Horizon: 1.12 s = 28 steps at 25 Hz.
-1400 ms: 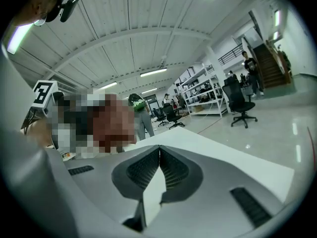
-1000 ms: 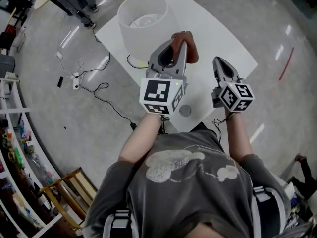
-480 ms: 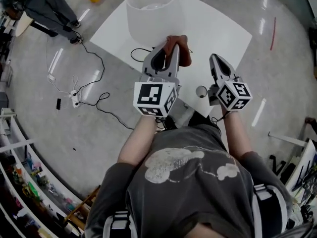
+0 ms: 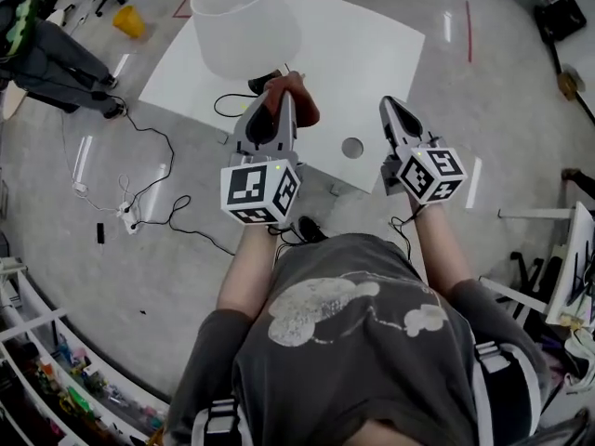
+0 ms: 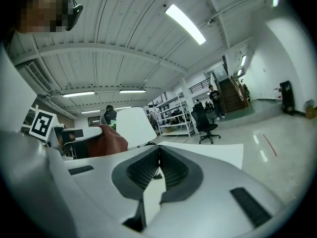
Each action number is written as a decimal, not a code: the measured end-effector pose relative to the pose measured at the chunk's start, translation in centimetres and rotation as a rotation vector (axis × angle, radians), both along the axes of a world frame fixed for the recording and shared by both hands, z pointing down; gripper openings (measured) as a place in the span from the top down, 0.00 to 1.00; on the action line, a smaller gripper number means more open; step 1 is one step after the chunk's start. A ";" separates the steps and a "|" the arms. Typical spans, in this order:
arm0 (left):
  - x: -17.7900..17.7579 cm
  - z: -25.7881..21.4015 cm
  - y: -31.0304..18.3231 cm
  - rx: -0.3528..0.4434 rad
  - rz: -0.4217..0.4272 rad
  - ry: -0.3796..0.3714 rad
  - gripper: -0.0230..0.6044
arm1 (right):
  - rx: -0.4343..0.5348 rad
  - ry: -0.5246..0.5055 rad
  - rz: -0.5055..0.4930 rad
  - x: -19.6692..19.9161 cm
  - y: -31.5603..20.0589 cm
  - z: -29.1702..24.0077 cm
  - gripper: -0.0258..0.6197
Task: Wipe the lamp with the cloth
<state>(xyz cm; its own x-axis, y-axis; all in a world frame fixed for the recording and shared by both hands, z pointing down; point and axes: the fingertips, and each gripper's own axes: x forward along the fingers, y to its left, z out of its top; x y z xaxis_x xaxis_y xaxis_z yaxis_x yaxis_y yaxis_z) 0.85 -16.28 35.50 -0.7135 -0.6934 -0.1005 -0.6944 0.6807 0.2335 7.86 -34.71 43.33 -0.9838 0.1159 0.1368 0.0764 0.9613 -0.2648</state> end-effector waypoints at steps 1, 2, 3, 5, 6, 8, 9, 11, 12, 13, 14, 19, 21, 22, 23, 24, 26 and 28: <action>0.5 0.1 -0.2 0.001 0.000 0.009 0.85 | 0.006 -0.006 -0.001 0.6 -0.2 -0.5 0.95; 1.1 0.1 -0.6 0.000 0.002 0.016 0.85 | 0.011 -0.010 -0.002 1.3 -0.4 -0.8 0.95; 1.8 0.2 -1.0 -0.003 0.006 0.021 0.85 | 0.014 -0.013 -0.002 2.1 -0.5 -1.1 0.95; 3.6 0.3 -1.7 -0.014 0.018 0.023 0.85 | 0.018 -0.019 -0.003 4.1 -0.5 -1.4 0.95; 4.7 0.4 -1.9 -0.018 0.027 0.023 0.85 | 0.023 -0.025 -0.005 5.2 -0.4 -1.6 0.95; 6.7 0.4 -2.3 -0.024 0.040 0.024 0.85 | 0.037 -0.036 -0.009 7.6 -0.3 -2.0 0.95; 7.7 0.5 -2.5 -0.027 0.044 0.026 0.85 | 0.042 -0.035 -0.008 8.7 -0.4 -2.0 0.95; 9.7 0.9 -2.8 -0.028 0.051 0.032 0.85 | 0.040 -0.019 -0.006 11.2 -0.6 -1.1 0.95; 10.9 1.2 -2.9 -0.029 0.057 0.035 0.85 | 0.038 -0.008 -0.004 12.6 -0.8 -0.4 0.95; 12.1 1.4 -2.9 -0.033 0.063 0.035 0.85 | 0.034 0.002 0.002 13.8 -0.9 0.2 0.95; 13.0 1.6 -3.0 -0.039 0.068 0.036 0.85 | 0.027 0.011 0.012 14.9 -1.2 0.7 0.95; 16.6 1.8 -1.7 -0.044 0.076 0.043 0.85 | 0.013 0.021 0.042 18.6 -1.0 0.7 0.95; 17.9 1.3 -1.2 -0.039 0.075 0.039 0.85 | 0.030 0.013 0.036 19.9 -0.6 -0.1 0.95; 18.5 1.0 -1.0 -0.036 0.075 0.036 0.85 | 0.038 0.011 0.034 20.4 -0.4 -0.5 0.95; 19.1 0.8 -0.9 -0.035 0.077 0.032 0.85 | 0.045 0.010 0.032 20.9 -0.3 -0.7 0.95; 19.6 0.7 -0.8 -0.035 0.080 0.030 0.85 | 0.052 0.009 0.032 21.4 -0.2 -0.9 0.95; 20.6 0.5 -1.0 -0.036 0.085 0.031 0.85 | 0.061 0.003 0.032 22.1 -0.4 -1.3 0.95; 21.2 0.5 -1.5 -0.034 0.094 0.032 0.85 | 0.067 -0.001 0.023 22.5 -0.6 -1.7 0.95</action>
